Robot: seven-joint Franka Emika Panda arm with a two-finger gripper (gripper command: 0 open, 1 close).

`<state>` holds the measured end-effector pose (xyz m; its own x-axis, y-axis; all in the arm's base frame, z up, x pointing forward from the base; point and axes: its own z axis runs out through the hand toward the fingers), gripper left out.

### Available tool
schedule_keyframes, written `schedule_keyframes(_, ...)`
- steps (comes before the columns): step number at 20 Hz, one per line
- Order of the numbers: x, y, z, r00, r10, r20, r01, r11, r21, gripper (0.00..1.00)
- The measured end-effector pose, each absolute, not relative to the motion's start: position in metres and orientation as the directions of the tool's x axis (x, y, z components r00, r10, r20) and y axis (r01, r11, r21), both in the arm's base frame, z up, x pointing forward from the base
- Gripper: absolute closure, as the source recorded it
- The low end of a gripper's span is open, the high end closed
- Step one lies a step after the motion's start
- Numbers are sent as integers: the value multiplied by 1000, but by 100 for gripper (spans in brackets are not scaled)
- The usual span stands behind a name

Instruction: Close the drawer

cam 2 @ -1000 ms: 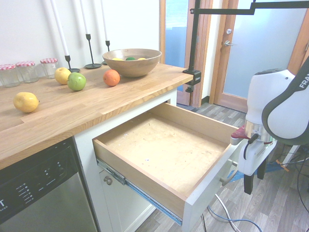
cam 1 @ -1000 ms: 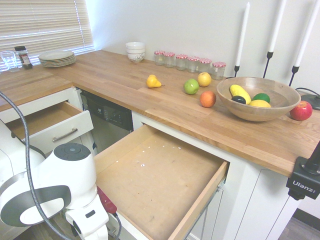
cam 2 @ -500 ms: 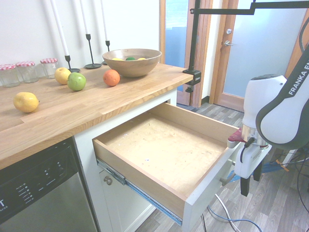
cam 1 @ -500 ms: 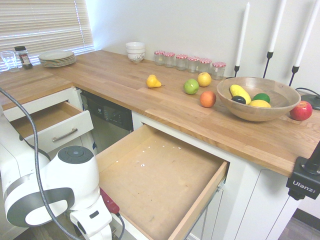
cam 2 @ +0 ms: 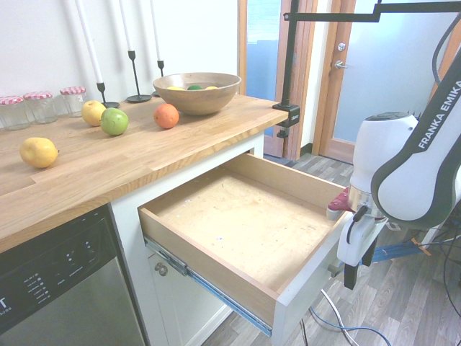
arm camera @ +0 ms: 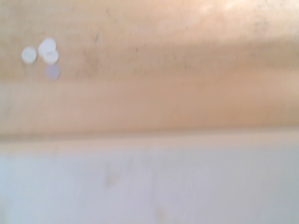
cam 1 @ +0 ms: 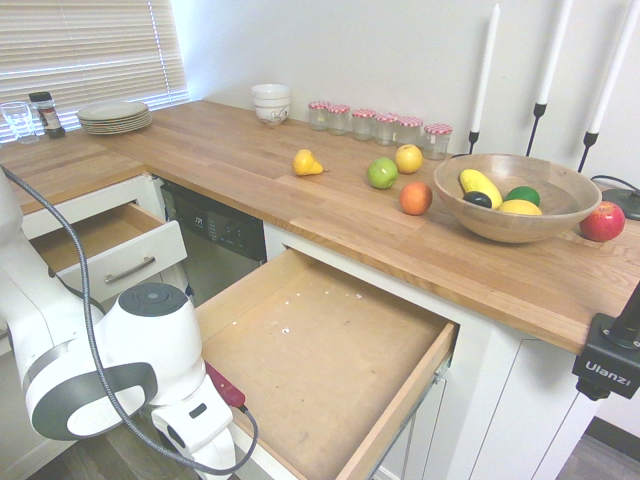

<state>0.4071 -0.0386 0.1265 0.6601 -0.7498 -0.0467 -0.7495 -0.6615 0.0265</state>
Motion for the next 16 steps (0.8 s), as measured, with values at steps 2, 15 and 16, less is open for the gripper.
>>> schedule_keyframes(2,410,-40,127,658,-752,-43,-752,-659,24,100)
schedule_keyframes(15,411,-40,127,655,-754,-43,-754,-657,23,100)
schedule_keyframes(16,412,-40,127,656,-753,-43,-753,-657,23,100)
